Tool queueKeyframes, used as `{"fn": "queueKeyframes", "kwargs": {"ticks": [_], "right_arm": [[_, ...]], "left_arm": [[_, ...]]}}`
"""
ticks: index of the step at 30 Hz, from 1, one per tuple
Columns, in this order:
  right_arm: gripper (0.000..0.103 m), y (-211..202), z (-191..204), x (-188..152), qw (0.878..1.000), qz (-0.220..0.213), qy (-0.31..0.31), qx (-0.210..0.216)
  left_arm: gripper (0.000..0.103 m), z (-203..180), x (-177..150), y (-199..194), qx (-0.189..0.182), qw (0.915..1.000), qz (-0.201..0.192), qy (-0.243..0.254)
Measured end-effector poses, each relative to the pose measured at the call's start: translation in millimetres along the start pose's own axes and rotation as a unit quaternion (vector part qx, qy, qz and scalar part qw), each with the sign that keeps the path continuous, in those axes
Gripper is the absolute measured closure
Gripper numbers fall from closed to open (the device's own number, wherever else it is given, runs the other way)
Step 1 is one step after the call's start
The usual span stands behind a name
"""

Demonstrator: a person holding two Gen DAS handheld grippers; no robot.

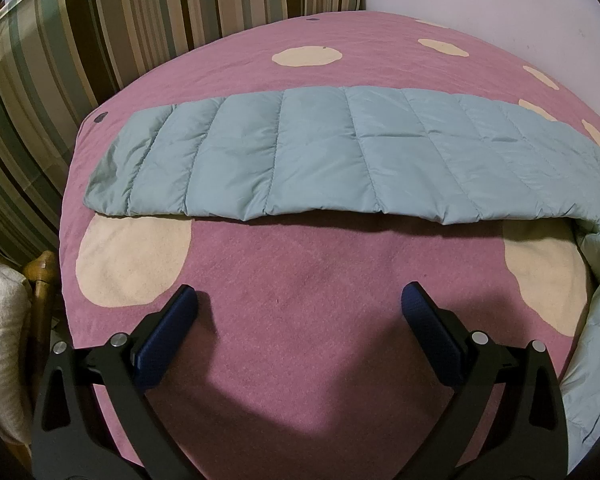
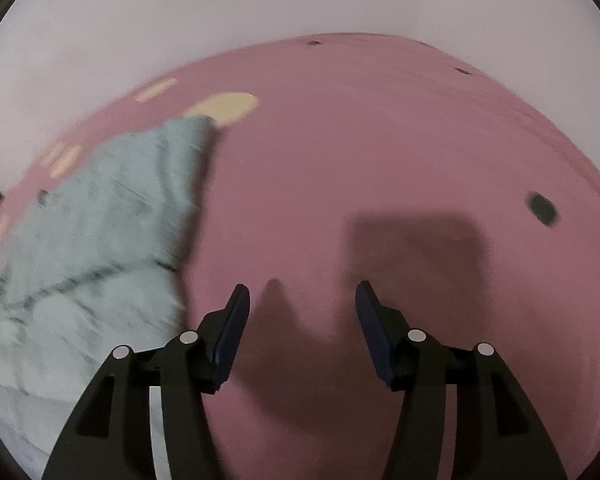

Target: Fold large clothes

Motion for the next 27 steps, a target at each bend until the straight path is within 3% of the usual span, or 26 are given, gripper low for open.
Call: {"fn": "queueKeyframes", "kwargs": {"ticks": [6, 9, 13, 18, 27], "right_arm": [[0.038, 9, 2, -7, 0.999, -0.004, -0.03, -0.021], [0.037, 9, 6, -7, 0.998, -0.006, -0.043, -0.037], [0.037, 10, 1, -6, 0.999, -0.002, -0.034, -0.028], [0.036, 4, 3, -12, 0.999, -0.002, -0.037, -0.036], [0.034, 2, 2, -15, 0.999, -0.001, -0.037, -0.04]], "left_arm": [[0.002, -1, 0, 0, -0.002, 1.0, 0.001, -0.002], [0.002, -3, 0, 1, -0.002, 1.0, 0.002, -0.003], [0.002, -1, 1, 0, -0.009, 0.9999, 0.003, -0.007], [0.002, 4, 1, -3, -0.035, 0.9993, 0.008, -0.005], [0.006, 63, 25, -4, -0.035, 0.9964, -0.015, -0.076]]}}
Point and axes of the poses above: each gripper's, at about its wrist camera, not at the fingertips, and y roughly the way its jaws point, z to its left, x to its top, the point moved 6 cm from there along y, roughly the way its jaws point, and after that the axes turned 2 degrees about -y, right-handed, at the moved point
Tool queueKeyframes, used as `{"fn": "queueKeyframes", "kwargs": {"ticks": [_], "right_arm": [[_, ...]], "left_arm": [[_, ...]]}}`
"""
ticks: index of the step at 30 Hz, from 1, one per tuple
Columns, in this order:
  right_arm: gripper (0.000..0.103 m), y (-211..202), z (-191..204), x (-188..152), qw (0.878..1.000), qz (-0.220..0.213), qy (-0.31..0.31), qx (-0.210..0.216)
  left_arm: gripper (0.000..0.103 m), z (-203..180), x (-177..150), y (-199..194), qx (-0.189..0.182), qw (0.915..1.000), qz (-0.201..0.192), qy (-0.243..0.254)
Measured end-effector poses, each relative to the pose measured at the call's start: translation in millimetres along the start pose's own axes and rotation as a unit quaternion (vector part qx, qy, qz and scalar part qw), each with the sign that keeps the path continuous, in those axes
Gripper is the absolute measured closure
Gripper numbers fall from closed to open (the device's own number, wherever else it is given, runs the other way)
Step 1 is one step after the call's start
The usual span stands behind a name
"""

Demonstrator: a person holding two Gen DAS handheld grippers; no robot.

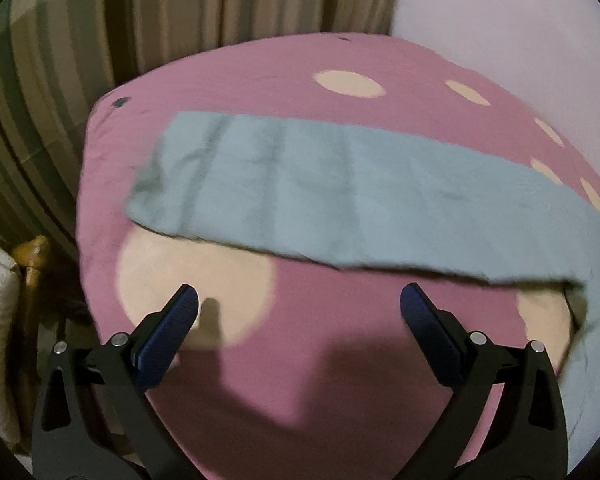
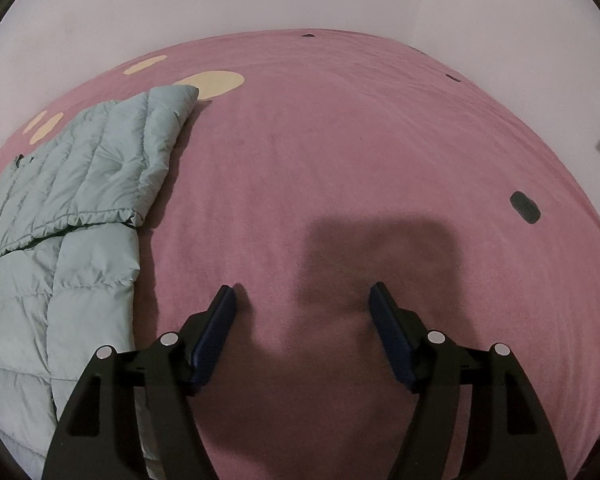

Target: Fold large clothes

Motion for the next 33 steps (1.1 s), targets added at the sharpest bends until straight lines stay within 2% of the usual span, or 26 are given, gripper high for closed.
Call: {"fn": "queueKeyframes", "kwargs": {"ticks": [3, 6, 10, 12, 16, 18, 21, 24, 28, 31, 33], "right_arm": [[0.034, 0, 0, 0, 1.0, 0.0, 0.0, 0.0], [0.033, 1, 0, 0, 1.0, 0.0, 0.0, -0.001], [0.033, 1, -1, 0, 1.0, 0.0, -0.001, -0.001], [0.032, 2, -2, 0, 1.0, 0.001, -0.001, -0.002], [0.03, 1, -3, -1, 1.0, 0.001, 0.001, -0.005], [0.028, 1, -5, 0, 1.0, 0.002, 0.001, -0.006], [0.027, 2, -6, 1, 1.0, 0.003, 0.002, -0.008], [0.027, 3, -7, 2, 1.0, 0.002, 0.001, -0.008], [0.027, 3, -7, 2, 1.0, 0.002, 0.002, -0.008], [0.027, 3, -8, 2, 1.0, 0.002, 0.002, -0.007], [0.027, 3, -8, 2, 1.0, 0.002, 0.003, -0.006]], "left_arm": [[0.018, 29, 15, 9, -0.016, 0.9989, 0.006, -0.044], [0.019, 55, 24, 22, -0.019, 0.9959, 0.016, -0.088], [0.019, 71, 39, 26, -0.03, 0.9936, -0.002, -0.109], [0.021, 77, 48, 30, -0.049, 0.9905, -0.011, -0.128], [0.038, 88, 58, 42, -0.075, 0.9834, -0.012, -0.165], [0.058, 91, 62, 44, -0.087, 0.9826, -0.017, -0.163], [0.079, 90, 66, 47, -0.099, 0.9824, -0.015, -0.158], [0.09, 87, 69, 45, -0.106, 0.9824, -0.021, -0.152], [0.094, 70, 75, 29, -0.127, 0.9811, -0.04, -0.14], [0.094, 37, 78, 10, -0.147, 0.9825, -0.053, -0.101], [0.094, 3, 80, -7, -0.173, 0.9806, -0.063, -0.069]]}}
Point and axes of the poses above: each gripper's, at about its wrist camera, not at the fingertips, and y roughly the way its jaws point, z to its left, x to its top, the point moved 6 cm from there along y, roughly the way its jaws point, and after that the axes turned 2 degrees about -y, right-handed, at the moved point
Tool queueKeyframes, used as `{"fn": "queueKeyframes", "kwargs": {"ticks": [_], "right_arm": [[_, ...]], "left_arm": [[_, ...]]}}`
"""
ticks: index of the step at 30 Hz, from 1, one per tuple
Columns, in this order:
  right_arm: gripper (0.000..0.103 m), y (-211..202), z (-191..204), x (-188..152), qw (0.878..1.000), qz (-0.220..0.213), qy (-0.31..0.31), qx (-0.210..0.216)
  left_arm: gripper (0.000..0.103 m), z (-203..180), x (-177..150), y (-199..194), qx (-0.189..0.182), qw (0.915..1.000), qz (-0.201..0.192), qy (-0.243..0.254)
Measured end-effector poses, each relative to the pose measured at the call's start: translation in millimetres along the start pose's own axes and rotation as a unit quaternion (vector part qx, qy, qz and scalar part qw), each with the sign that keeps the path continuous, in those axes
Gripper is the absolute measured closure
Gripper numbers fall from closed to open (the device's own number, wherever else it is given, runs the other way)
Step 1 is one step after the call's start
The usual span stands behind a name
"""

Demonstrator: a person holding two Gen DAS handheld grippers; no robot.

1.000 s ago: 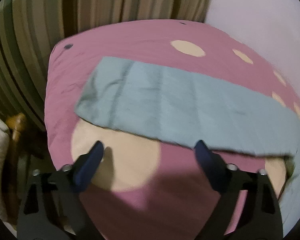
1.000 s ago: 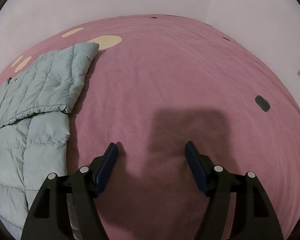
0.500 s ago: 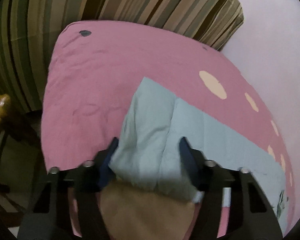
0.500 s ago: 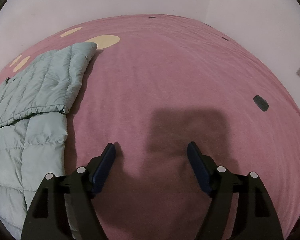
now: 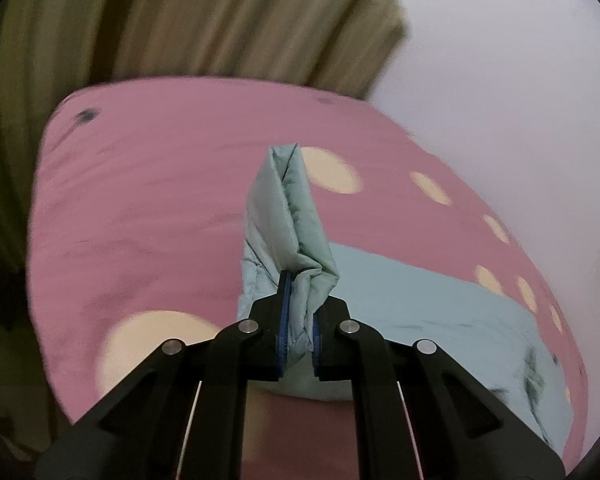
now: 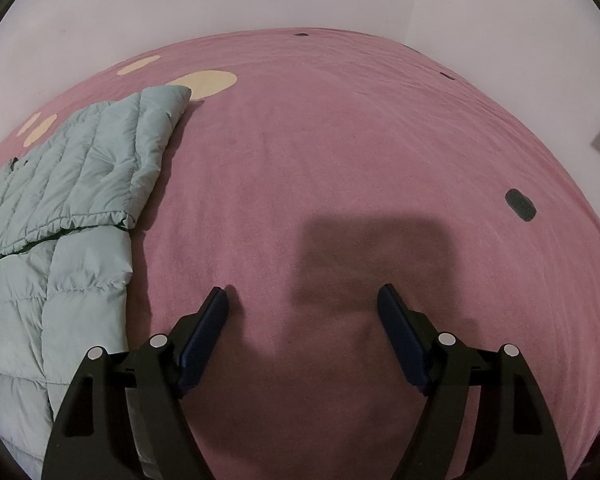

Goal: Fold large clothes
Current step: 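Grasp the other sleeve with the left tool and lift it, then lay the held sleeve over the jacket body and open the left tool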

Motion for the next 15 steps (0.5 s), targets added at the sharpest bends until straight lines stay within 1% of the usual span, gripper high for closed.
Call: {"fn": "queueKeyframes", "kwargs": {"ticks": [3, 4, 6, 7, 9, 10, 12, 13, 15], "right_arm": [[0.027, 0, 0, 0, 1.0, 0.0, 0.001, 0.001], [0.027, 0, 0, -1, 1.0, 0.0, 0.002, 0.001], [0.027, -1, 0, -2, 1.0, 0.0, 0.004, 0.002], [0.027, -1, 0, -2, 1.0, -0.001, 0.005, 0.003], [0.027, -2, 0, -3, 1.0, -0.001, 0.006, 0.004], [0.027, -2, 0, -3, 1.0, -0.001, 0.007, 0.005], [0.027, -2, 0, -4, 1.0, -0.001, 0.008, 0.007], [0.027, -2, 0, -3, 1.0, -0.001, 0.009, 0.008], [0.026, -2, 0, -4, 1.0, -0.001, 0.011, 0.01]], "left_arm": [[0.094, -57, -10, -3, -0.042, 0.9984, 0.01, 0.037], [0.095, -72, -14, -4, -0.052, 0.9974, 0.011, 0.049], [0.095, -116, -26, -5, -0.074, 0.9936, 0.018, 0.084], [0.095, -140, -34, -5, -0.084, 0.9909, 0.025, 0.103], [0.095, -174, -48, -5, -0.102, 0.9862, 0.035, 0.125], [0.095, -198, -58, -5, -0.113, 0.9824, 0.043, 0.142], [0.095, -233, -76, -5, -0.123, 0.9759, 0.053, 0.172], [0.095, -244, -83, -5, -0.127, 0.9734, 0.056, 0.182], [0.095, -277, -105, -6, -0.143, 0.9647, 0.067, 0.211]]}}
Point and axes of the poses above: each gripper's, at about its wrist camera, not at the fingertips, and y roughly the way its jaws point, z to its left, x to its top, the point moved 6 cm from there along y, roughly the way its jaws point, and after that the axes turned 2 degrees about -y, right-handed, at the moved point
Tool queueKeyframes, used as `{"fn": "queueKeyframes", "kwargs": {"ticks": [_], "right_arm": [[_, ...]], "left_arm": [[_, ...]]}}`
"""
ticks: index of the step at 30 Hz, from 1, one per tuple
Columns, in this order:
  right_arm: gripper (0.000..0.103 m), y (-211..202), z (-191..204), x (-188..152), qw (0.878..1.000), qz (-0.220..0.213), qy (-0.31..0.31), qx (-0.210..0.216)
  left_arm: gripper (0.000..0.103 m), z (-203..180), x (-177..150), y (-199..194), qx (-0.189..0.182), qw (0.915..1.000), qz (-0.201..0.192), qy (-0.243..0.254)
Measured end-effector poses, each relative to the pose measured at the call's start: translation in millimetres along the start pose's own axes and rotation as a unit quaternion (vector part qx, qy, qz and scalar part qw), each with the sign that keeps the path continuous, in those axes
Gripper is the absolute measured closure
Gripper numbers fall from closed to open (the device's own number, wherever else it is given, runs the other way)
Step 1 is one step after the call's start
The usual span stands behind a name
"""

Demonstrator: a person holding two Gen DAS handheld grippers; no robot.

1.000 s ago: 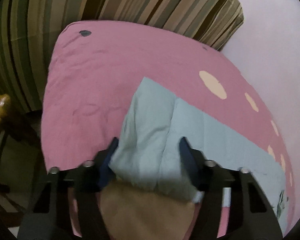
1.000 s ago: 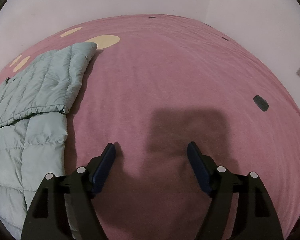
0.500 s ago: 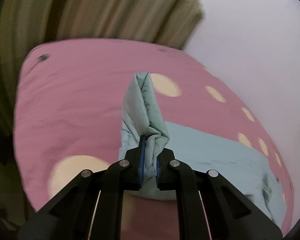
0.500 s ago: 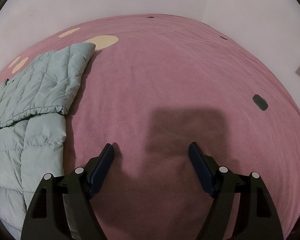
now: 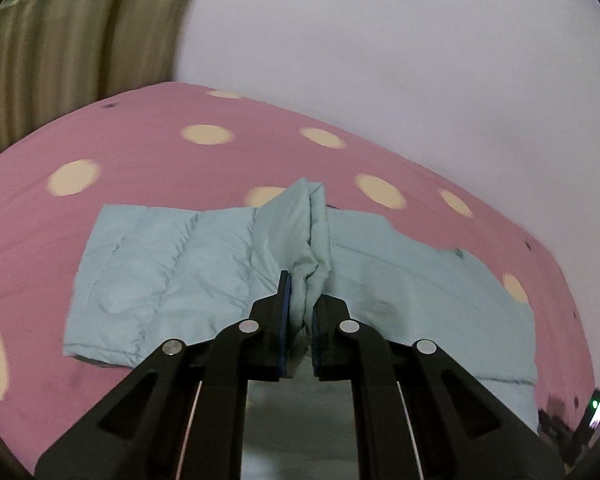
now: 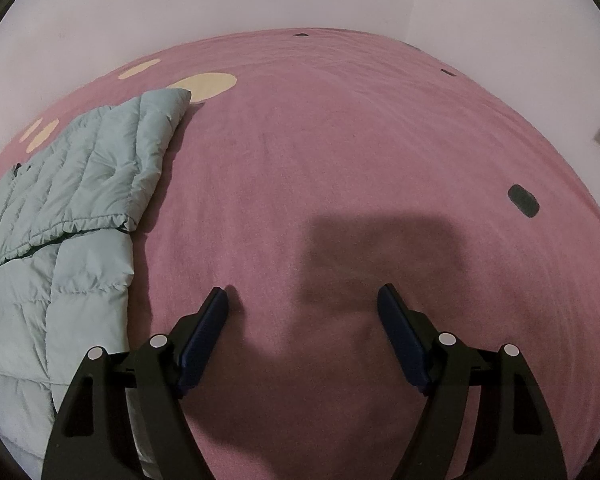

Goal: Fold large clothes
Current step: 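Lay the held sleeve over the jacket body and open the left tool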

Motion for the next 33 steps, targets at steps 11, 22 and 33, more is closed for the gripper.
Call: {"fn": "queueKeyframes", "kwargs": {"ticks": [11, 22, 33], "right_arm": [[0.025, 0, 1, -1, 1.0, 0.0, 0.007, 0.009], [0.023, 1, 3, -2, 1.0, 0.001, 0.01, 0.013], [0.023, 1, 4, -1, 1.0, 0.0, 0.009, 0.012]], "left_arm": [[0.095, -153, -45, 57, -0.051, 0.9911, 0.068, 0.102], [0.095, -245, -92, 79, -0.087, 0.9769, 0.1, 0.167], [0.067, -270, -133, 98, -0.08, 0.9678, 0.132, 0.199]]}}
Point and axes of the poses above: each gripper's, at about its wrist camera, not at the fingertips, and y roughly the way its jaws point, z to its left, x to its top, the point moved 6 cm from there along y, roughly the way its jaws point, and after that the axes turned 2 degrees about -y, right-handed, at the moved point
